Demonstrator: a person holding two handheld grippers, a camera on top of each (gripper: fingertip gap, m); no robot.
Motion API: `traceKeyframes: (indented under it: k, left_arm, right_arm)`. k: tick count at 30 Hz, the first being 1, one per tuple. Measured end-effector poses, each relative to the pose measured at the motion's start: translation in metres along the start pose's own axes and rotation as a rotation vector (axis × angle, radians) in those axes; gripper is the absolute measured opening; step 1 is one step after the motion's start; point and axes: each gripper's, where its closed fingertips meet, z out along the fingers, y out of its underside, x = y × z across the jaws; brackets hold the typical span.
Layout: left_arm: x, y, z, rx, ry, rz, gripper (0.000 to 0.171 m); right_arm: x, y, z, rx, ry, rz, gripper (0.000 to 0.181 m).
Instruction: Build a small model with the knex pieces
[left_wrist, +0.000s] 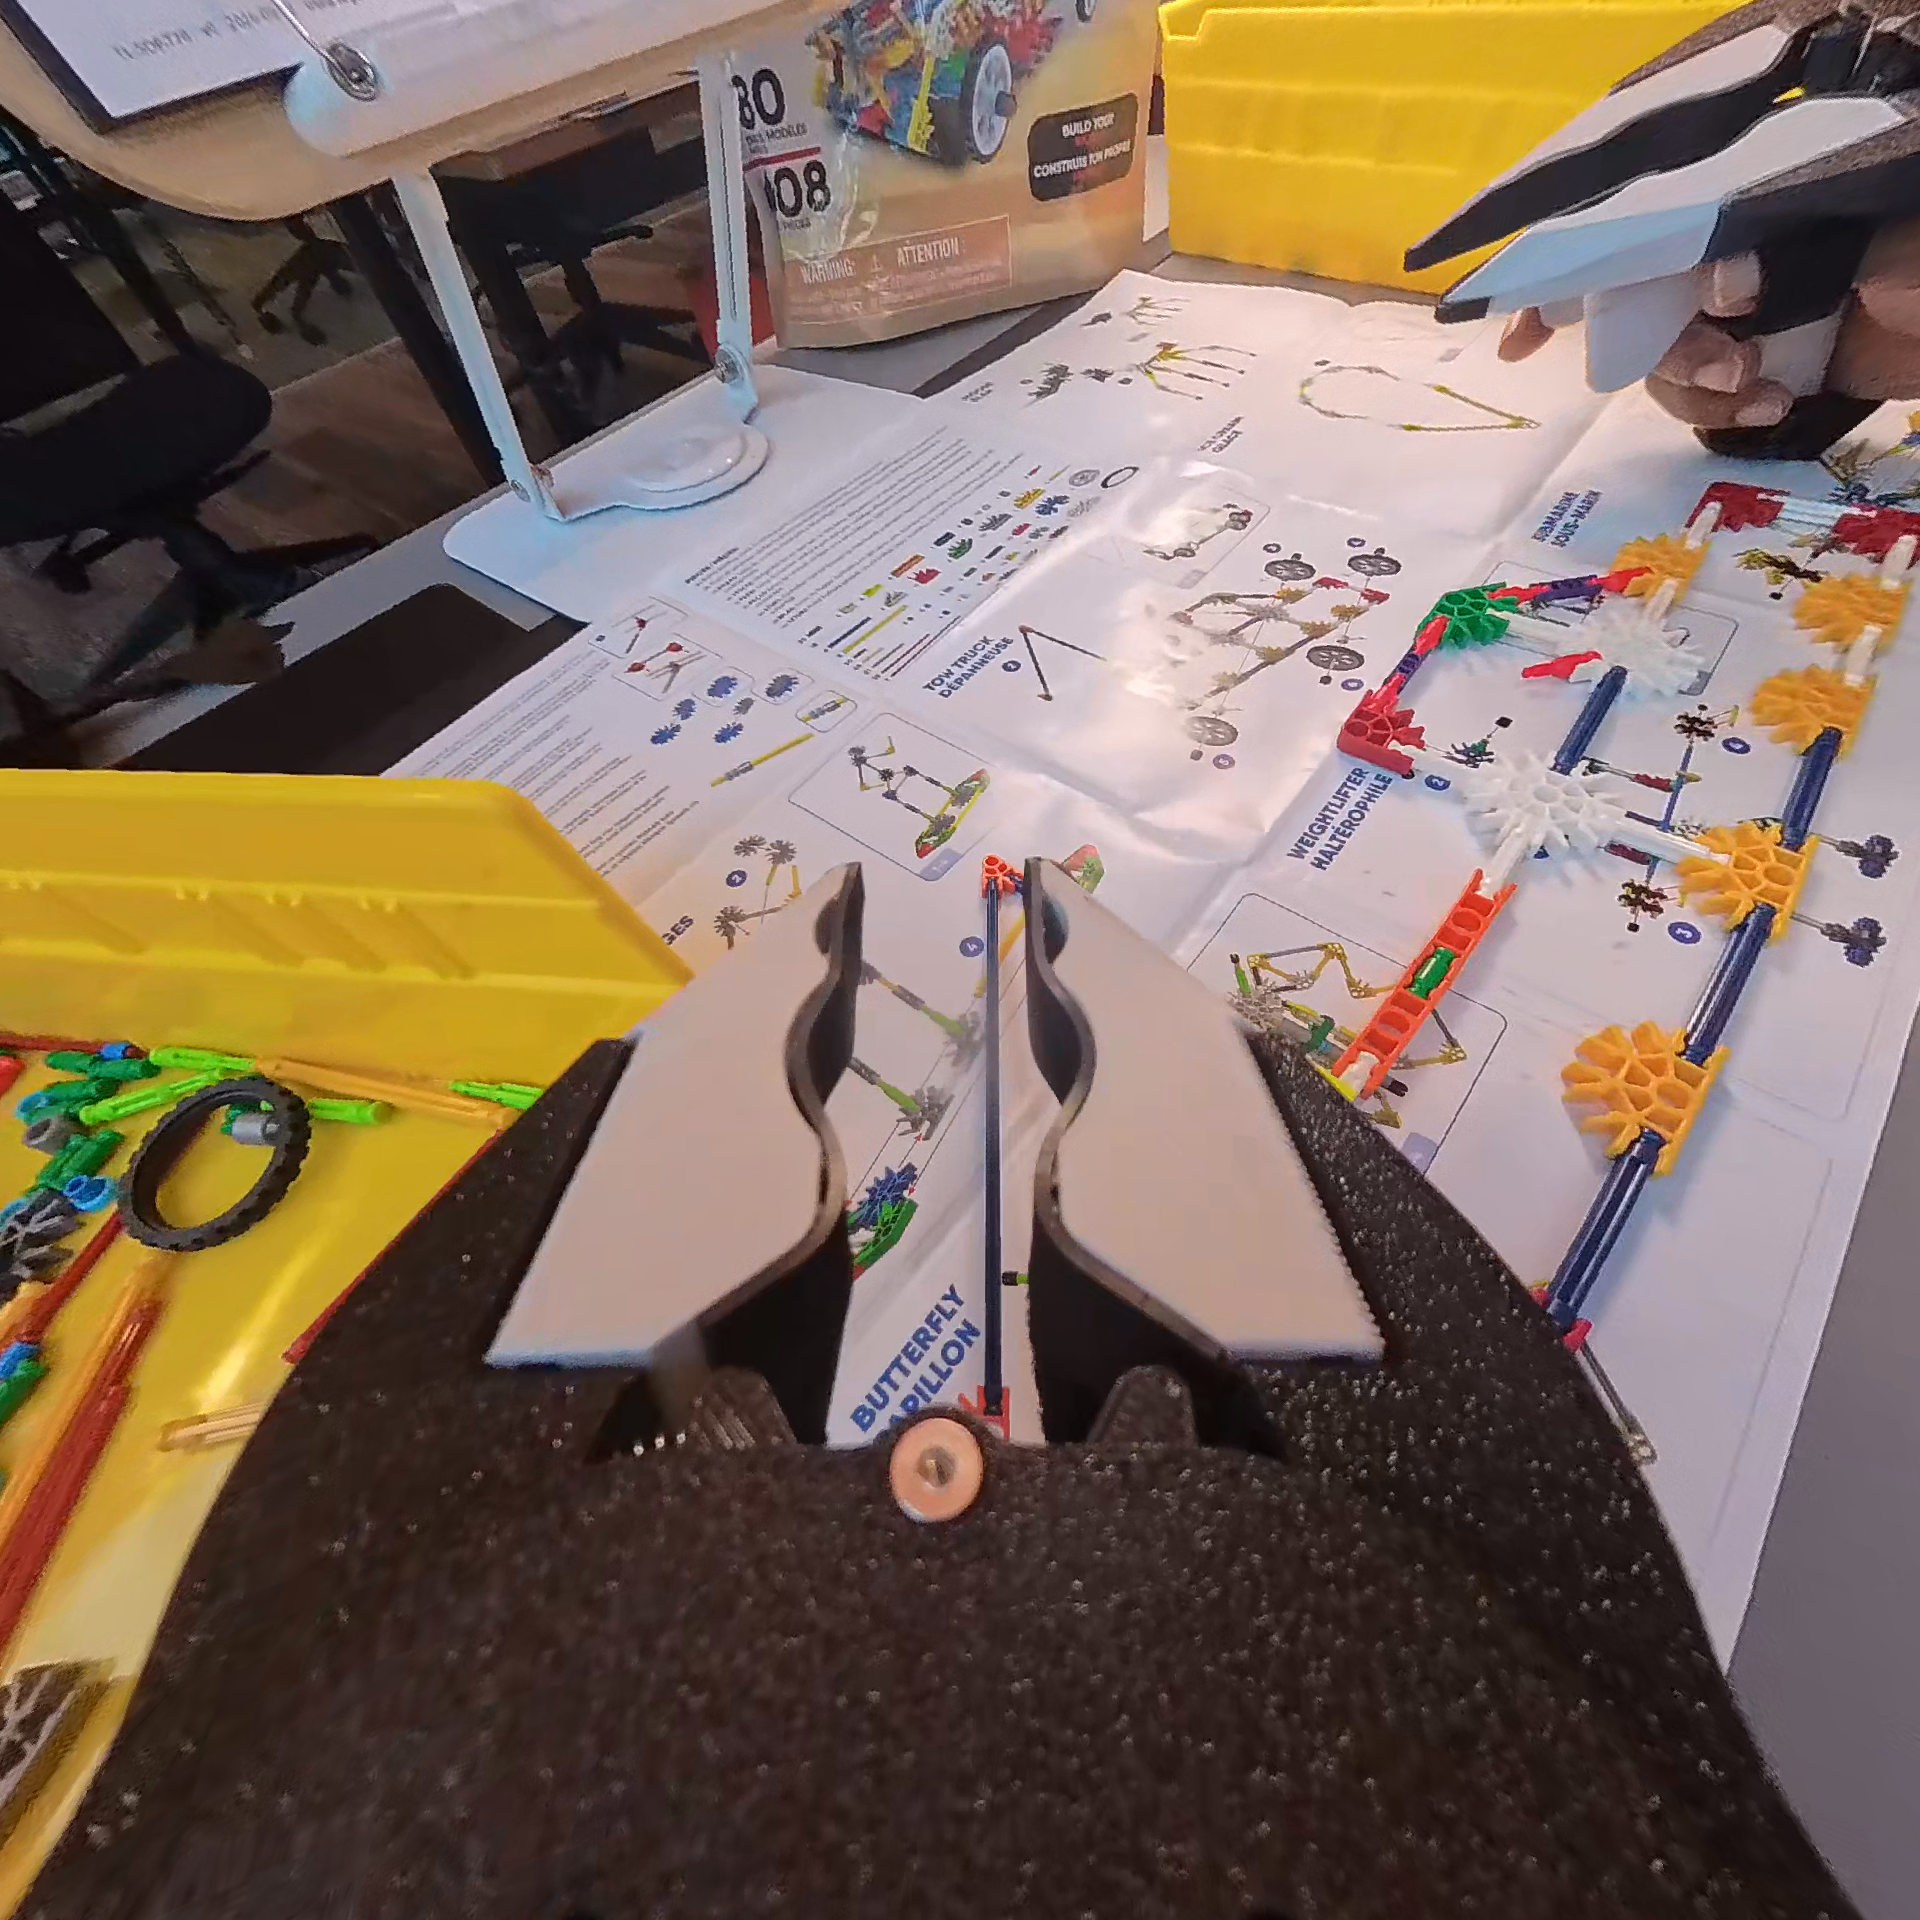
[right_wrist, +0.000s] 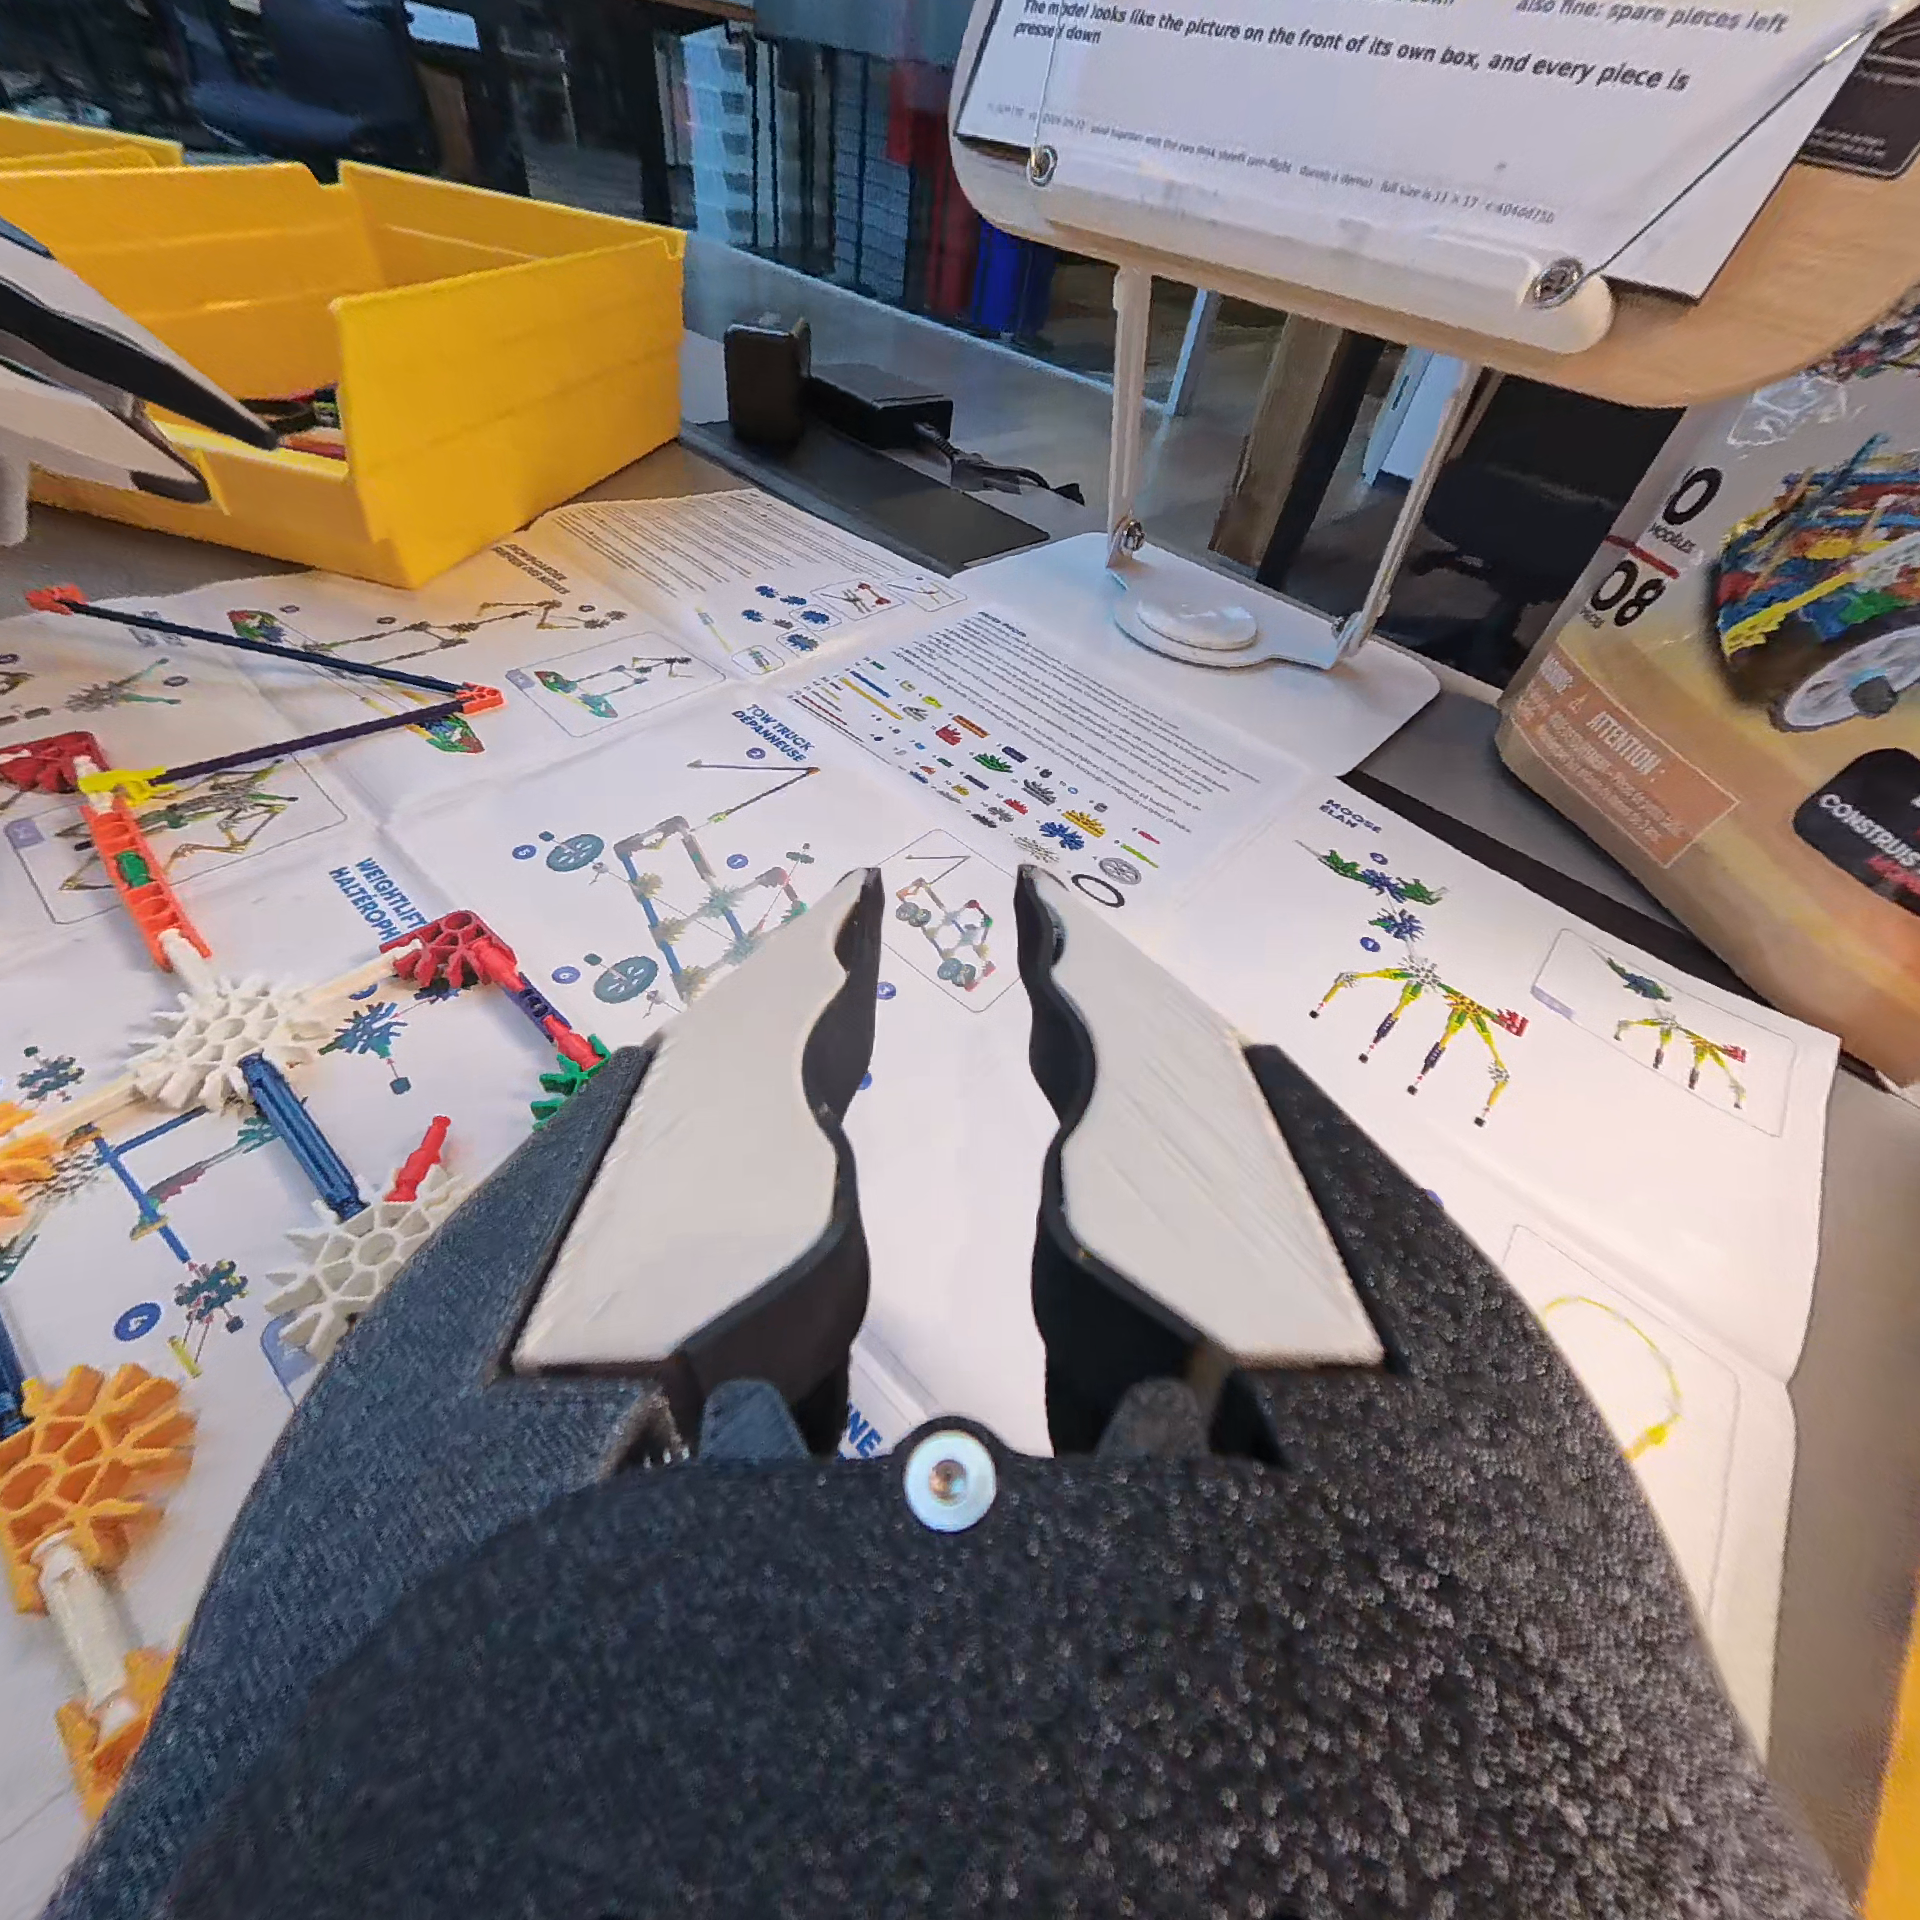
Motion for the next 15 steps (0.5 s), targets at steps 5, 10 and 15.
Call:
traceKeyframes:
  k: [5,10,15]
  left_arm:
    - [-0.008,-0.006,-0.002,0.034,-0.052,0.009,0.026]
    - [-0.017,-0.008,-0.001,0.059,-0.097,-0.004,0.025]
    - [-0.021,-0.005,0.001,0.046,-0.116,-0.003,0.025]
  right_arm:
    - [0.010,-0.010,-0.006,0.073,0.026,0.047,0.024]
    - [0.009,-0.014,-0.009,0.085,0.023,0.027,0.024]
    - [0.006,-0.012,-0.008,0.090,-0.003,0.043,0.024]
